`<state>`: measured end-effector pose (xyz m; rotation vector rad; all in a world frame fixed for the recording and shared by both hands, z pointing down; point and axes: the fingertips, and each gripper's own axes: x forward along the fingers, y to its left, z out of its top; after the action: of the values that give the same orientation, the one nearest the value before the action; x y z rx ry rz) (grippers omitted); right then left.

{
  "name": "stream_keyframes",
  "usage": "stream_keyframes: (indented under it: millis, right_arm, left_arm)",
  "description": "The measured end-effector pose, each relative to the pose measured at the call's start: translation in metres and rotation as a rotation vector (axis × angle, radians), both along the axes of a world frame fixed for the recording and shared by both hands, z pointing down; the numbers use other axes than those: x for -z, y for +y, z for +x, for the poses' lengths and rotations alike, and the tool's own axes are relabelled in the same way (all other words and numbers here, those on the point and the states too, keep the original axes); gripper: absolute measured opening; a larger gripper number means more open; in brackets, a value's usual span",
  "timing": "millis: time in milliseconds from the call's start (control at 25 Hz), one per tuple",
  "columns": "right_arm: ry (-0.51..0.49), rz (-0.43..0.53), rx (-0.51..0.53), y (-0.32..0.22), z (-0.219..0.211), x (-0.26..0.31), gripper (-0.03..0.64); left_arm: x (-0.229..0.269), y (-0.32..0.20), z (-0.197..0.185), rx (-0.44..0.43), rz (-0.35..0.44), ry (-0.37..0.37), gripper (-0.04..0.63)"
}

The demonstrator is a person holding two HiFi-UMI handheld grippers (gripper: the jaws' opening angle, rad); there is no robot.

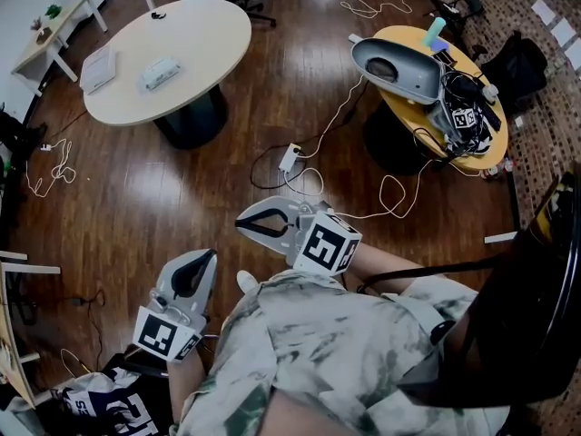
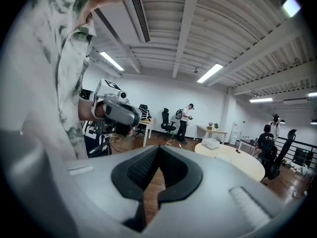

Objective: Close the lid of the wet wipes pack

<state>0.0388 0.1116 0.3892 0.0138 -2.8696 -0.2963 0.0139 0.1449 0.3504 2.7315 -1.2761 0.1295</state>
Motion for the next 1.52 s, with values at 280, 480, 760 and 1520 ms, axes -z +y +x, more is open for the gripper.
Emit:
stream_keyframes:
  millis: [280,480,760,1520]
  right_arm:
    - [-0.008,-0.011,0.046,0.021,0.034,-0.003,0.006]
    - [-0.005,-0.019,0.062,0.039,0.058,-0.006,0.006]
    - [0.009,-0.040,0.045,0.054,0.084,-0.011,0.006]
    - [-0.003,-0.031,0.013,0.070,0.119,-0.012,0.006]
  left_arm:
    - [-0.004,0.023,0.036,0.047,-0.014,0.001,0.002]
    - [-0.008,0.041,0.057,0.067,-0.026,0.004,0.002]
    - [-0.014,0.054,0.080,0.063,-0.042,0.003,0.002]
    - [-0.014,0.069,0.110,0.042,-0.053,-0.008,0.002]
